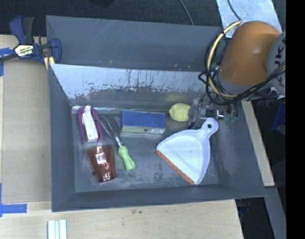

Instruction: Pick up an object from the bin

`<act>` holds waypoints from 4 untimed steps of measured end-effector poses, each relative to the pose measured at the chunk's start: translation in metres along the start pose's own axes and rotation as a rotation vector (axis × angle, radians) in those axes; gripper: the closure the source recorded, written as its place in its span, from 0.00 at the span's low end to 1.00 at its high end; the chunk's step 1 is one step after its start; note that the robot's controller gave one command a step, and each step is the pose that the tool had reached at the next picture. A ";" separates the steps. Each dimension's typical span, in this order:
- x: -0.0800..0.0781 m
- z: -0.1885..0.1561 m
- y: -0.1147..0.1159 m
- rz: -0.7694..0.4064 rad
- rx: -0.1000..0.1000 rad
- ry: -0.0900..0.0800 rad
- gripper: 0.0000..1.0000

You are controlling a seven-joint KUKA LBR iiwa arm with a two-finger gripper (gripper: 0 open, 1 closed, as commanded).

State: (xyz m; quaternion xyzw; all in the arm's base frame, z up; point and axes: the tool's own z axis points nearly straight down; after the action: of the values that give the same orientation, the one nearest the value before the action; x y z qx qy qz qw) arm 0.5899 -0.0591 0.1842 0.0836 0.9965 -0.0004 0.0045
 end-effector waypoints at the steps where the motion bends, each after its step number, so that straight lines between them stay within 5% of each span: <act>1: -0.020 0.072 -0.003 0.091 -0.002 -0.002 1.00; 2: -0.017 0.031 -0.016 0.209 -0.003 -0.012 1.00; 3: -0.042 0.102 -0.011 0.010 -0.004 -0.013 1.00; 4: -0.036 0.106 -0.011 0.020 -0.003 0.000 0.00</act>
Offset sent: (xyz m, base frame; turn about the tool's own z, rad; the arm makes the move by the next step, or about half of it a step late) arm 0.0129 -0.0218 -0.0110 0.2321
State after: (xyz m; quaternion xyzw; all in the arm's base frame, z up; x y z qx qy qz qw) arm 0.6241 -0.0761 0.0789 0.0933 0.9956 0.0010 0.0048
